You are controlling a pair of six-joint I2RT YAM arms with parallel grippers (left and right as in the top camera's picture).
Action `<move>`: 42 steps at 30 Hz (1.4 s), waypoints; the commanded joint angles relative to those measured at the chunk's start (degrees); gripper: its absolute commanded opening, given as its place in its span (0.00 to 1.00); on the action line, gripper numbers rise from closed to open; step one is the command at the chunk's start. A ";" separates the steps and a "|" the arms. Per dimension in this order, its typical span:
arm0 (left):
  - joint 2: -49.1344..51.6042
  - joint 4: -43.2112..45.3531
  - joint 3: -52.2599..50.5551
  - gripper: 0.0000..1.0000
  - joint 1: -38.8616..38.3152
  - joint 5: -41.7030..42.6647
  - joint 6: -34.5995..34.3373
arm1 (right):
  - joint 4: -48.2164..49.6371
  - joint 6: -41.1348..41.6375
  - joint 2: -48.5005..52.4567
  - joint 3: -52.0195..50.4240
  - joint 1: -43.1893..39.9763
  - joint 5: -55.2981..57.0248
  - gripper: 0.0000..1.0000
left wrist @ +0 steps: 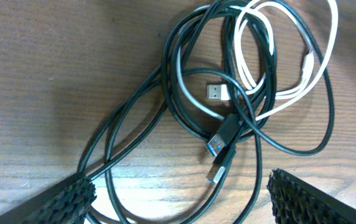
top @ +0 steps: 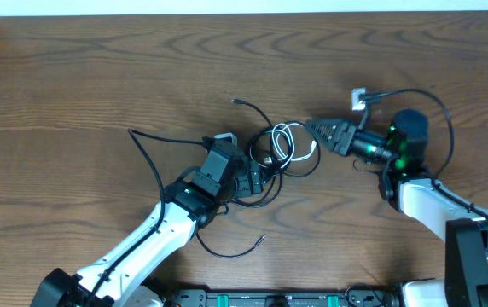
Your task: Untangle cables
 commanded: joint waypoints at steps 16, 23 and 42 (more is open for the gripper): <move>17.20 18.67 0.15 0.90 0.28 -11.15 16.28 | -19.58 -12.04 0.02 -0.07 5.70 16.09 0.48; 21.18 22.21 0.15 0.79 0.28 -14.49 19.28 | -20.02 -12.52 0.02 -0.07 5.75 15.78 0.47; 7.74 15.32 0.15 0.08 0.28 -6.54 17.97 | -20.98 -13.33 0.02 -0.07 5.66 2.82 0.54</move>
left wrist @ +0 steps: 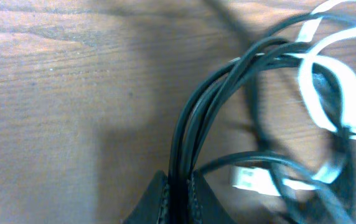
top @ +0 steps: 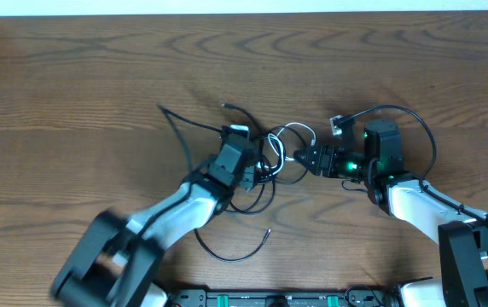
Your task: Untangle cables
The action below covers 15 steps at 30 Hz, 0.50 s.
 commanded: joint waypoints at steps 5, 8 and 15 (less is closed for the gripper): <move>-15.63 -6.78 0.00 0.07 0.15 4.50 -0.11 | 0.87 0.17 -0.07 0.15 0.33 -12.11 0.57; -19.28 -9.22 0.00 0.08 0.15 7.58 -0.11 | 1.92 0.15 -0.07 0.15 0.33 -15.50 0.61; -22.29 -9.94 0.00 0.07 0.15 17.03 -0.17 | 2.78 -2.05 -0.07 0.15 0.59 -12.11 0.72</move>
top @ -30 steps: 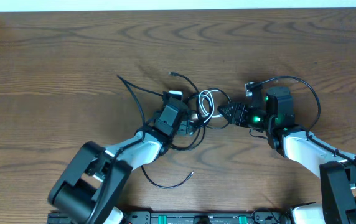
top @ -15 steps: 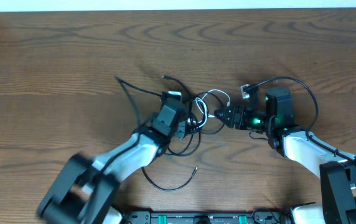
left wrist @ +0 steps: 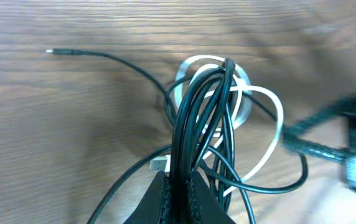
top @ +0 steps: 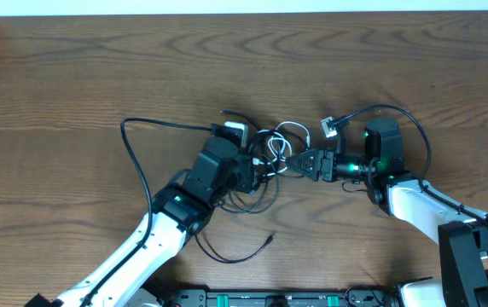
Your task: Untangle cables
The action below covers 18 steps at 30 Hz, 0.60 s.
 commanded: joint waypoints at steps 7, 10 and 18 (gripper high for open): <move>-1.01 0.15 0.09 0.07 0.17 7.91 -2.73 | 1.53 -1.60 -0.07 0.13 5.84 4.94 0.47; -1.01 0.15 0.09 0.08 0.17 7.91 -2.73 | 1.68 -1.60 -0.07 0.13 7.91 4.24 0.24; -1.01 -0.92 0.09 0.07 0.20 7.87 -2.69 | 7.32 -0.24 -0.07 0.13 5.16 -6.10 0.01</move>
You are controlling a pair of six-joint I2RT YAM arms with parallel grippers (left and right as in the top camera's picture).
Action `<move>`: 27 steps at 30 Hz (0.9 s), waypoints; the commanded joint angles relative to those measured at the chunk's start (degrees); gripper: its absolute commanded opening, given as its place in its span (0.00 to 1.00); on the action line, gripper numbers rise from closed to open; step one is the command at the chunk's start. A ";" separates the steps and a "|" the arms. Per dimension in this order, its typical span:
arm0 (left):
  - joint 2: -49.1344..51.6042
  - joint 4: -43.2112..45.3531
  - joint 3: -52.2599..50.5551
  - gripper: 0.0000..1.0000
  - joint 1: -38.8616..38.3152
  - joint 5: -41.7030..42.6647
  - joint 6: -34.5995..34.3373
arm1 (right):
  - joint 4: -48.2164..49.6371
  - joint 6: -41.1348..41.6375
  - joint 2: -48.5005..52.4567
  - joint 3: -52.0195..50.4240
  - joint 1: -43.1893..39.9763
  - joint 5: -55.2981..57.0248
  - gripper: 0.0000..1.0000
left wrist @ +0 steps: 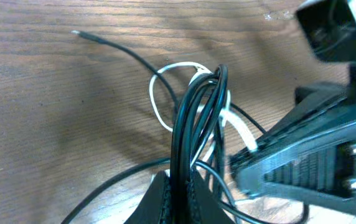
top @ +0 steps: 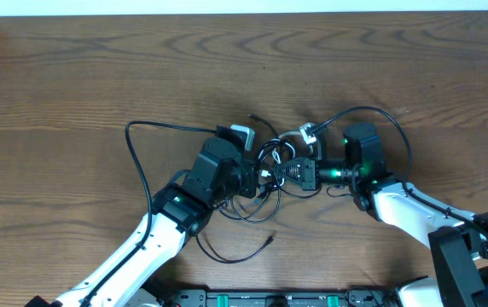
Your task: Untangle cables
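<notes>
The tangle point(top: 271, 166) of black and white cable lies mid-table between both arms. My left gripper point(left wrist: 179, 186) is shut on a bundle of black cable strands point(left wrist: 190, 118) that rises from its jaws; from overhead it sits point(top: 251, 181) at the tangle's left side. A thin white cable point(left wrist: 156, 93) loops around the bundle. My right gripper point(top: 281, 173) reaches in from the right. Its fingers point(left wrist: 302, 165) taper to tips close together beside the white cable. Whether they pinch a strand does not show.
One black cable end point(left wrist: 77, 33) lies loose on the wood beyond the tangle. Another loose black end point(top: 265, 242) trails toward the table's front. Each arm carries its own black camera lead, arcing left point(top: 133, 132) and right point(top: 372, 111).
My right gripper has moved left, from just right of the tangle into it, and now fills the right of the left wrist view. The left gripper still grips the black bundle.
First my left gripper was open over the tangle lying flat, with the right gripper well off to the right. Then the left was shut on several black strands. Later it held them up as a bundle while the right gripper stood nearer. Now the right gripper is at the tangle.
</notes>
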 commanded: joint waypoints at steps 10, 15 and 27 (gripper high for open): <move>-0.70 -1.40 0.09 0.07 0.17 0.72 -0.87 | 28.74 16.90 -0.09 0.13 -13.05 -22.29 0.01; -0.68 -1.97 0.09 0.07 0.20 0.70 -0.87 | 45.44 30.21 -0.09 0.15 -17.51 -23.06 0.01; -0.63 -4.31 -0.07 0.08 0.20 -1.22 -0.85 | 66.58 47.36 -1.29 0.48 -28.20 -22.43 0.01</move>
